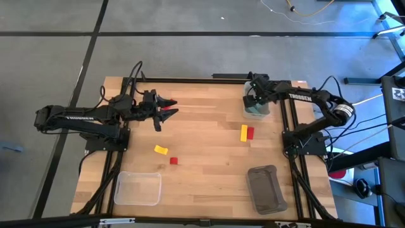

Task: Sort & place blocks by color
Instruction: Put the bottom left yellow block into the black bin

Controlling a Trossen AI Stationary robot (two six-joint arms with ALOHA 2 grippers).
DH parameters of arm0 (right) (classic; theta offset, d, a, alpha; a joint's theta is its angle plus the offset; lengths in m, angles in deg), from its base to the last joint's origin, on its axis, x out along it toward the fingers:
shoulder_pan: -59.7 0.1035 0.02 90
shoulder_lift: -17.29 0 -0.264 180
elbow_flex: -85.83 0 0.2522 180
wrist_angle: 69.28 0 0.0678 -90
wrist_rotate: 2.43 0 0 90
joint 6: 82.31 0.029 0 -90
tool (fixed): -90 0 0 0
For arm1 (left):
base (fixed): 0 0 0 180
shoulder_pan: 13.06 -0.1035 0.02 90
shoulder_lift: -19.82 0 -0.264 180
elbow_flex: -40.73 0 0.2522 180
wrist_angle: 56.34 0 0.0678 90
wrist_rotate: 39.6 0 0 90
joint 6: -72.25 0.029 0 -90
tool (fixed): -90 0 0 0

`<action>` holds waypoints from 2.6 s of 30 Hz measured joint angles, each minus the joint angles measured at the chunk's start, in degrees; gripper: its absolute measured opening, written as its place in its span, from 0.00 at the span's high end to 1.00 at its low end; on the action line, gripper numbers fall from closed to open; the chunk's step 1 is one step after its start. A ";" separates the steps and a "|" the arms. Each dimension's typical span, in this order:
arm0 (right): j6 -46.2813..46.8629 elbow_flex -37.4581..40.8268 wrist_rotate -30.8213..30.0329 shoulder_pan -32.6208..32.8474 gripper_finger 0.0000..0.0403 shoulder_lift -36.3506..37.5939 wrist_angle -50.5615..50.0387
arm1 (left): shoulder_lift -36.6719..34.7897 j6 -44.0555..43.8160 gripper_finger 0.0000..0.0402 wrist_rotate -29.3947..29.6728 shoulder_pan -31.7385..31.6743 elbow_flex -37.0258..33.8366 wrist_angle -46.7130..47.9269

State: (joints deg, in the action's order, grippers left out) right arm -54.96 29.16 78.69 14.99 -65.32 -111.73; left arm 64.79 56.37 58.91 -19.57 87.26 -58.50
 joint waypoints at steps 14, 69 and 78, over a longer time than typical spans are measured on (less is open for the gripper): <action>-4.84 -0.11 15.82 1.74 0.35 20.08 4.76 | 0.00 0.00 0.54 0.00 -0.02 0.00 0.00; -12.99 -0.16 25.48 28.86 0.35 27.52 46.08 | 0.00 -0.07 0.54 -0.02 -0.02 0.00 0.00; -13.08 -0.16 25.48 28.84 0.35 27.52 46.08 | 0.00 -0.09 0.54 -0.02 -0.01 0.00 0.00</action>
State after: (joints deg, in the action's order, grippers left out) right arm -68.04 29.00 104.17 43.82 -37.80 -65.66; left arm 64.79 56.28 58.89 -19.58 87.26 -58.50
